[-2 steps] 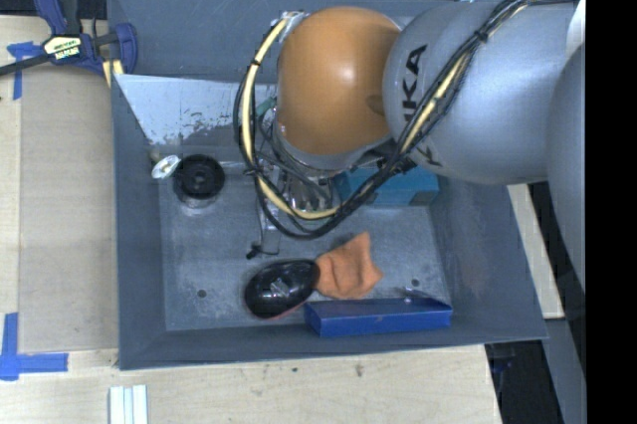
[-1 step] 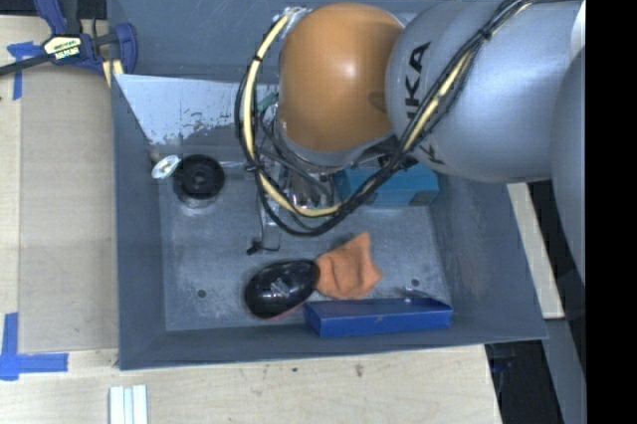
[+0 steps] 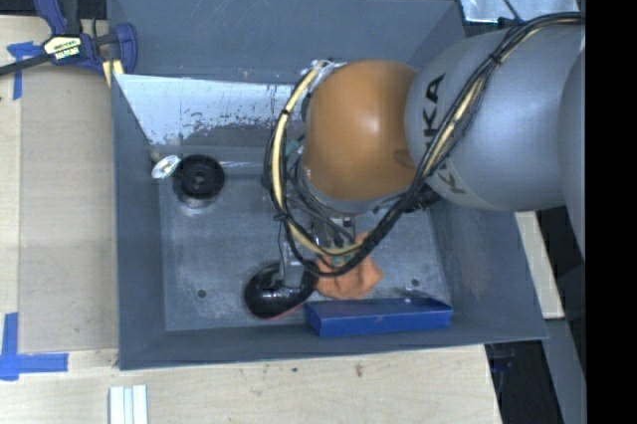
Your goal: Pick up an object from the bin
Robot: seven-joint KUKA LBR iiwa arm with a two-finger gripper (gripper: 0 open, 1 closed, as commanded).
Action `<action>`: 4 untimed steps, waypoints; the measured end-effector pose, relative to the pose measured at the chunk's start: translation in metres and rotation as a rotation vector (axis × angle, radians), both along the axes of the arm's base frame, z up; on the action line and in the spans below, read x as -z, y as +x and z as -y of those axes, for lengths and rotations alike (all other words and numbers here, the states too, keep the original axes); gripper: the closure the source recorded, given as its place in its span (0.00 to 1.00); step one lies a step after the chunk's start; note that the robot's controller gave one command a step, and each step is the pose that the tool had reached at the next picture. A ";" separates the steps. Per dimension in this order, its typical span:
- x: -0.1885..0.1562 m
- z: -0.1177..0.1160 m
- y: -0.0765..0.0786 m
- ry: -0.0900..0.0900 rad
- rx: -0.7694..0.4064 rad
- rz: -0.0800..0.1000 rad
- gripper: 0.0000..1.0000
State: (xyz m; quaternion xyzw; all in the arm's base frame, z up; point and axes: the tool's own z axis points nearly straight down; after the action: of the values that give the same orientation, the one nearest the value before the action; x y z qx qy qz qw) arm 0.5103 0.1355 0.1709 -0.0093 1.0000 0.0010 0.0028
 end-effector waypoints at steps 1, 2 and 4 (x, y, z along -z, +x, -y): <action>0.046 0.033 0.001 -0.002 -0.122 -0.002 0.00; 0.080 0.033 -0.010 -0.007 -0.146 -0.003 0.00; 0.101 0.039 -0.015 -0.002 -0.156 -0.005 0.00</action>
Offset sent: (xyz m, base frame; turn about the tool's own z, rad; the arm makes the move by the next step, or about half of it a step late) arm -0.0168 -0.0229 -0.0892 -0.1488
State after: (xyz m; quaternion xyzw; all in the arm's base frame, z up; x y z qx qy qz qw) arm 0.4950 0.0962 0.0700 -0.0873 0.9962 0.0003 0.0002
